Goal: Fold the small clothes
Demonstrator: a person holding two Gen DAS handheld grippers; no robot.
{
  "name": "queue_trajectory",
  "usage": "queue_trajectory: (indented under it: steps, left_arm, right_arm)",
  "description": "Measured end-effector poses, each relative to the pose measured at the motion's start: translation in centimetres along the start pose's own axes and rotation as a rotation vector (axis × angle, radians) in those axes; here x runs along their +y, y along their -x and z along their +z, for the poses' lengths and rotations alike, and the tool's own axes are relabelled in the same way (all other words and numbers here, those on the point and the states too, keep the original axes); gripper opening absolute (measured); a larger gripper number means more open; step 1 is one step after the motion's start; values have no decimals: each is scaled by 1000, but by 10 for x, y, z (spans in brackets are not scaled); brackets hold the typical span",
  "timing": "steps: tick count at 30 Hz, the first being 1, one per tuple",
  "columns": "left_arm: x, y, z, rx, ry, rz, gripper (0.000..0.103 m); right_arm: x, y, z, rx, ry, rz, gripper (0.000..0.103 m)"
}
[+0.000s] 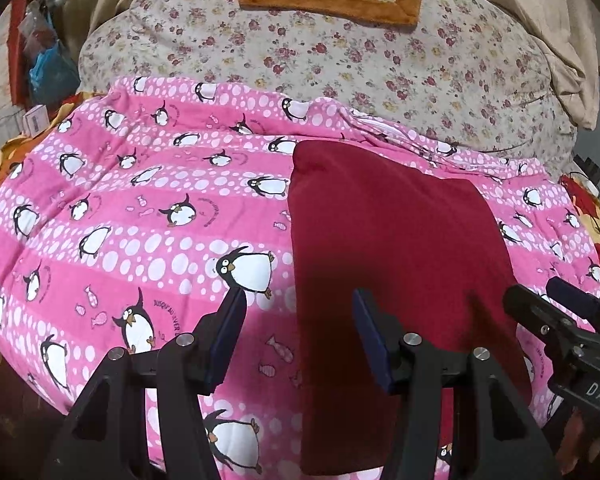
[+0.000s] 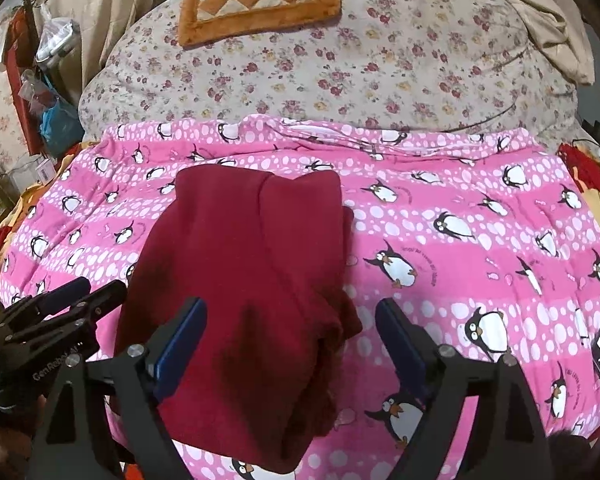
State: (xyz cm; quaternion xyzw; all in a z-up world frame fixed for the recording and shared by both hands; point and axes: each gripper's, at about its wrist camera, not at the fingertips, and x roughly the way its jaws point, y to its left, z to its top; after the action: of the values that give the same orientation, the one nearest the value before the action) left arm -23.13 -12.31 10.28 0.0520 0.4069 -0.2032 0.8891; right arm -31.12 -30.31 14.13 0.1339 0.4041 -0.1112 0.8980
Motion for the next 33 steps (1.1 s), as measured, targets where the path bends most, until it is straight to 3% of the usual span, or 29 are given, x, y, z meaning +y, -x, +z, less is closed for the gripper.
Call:
queue_trajectory:
  steps: [33]
  left_arm:
    - [-11,-15,-3,23,-44,16,35]
  right_arm:
    - [-15,-19,-5,35,-46,-6,90]
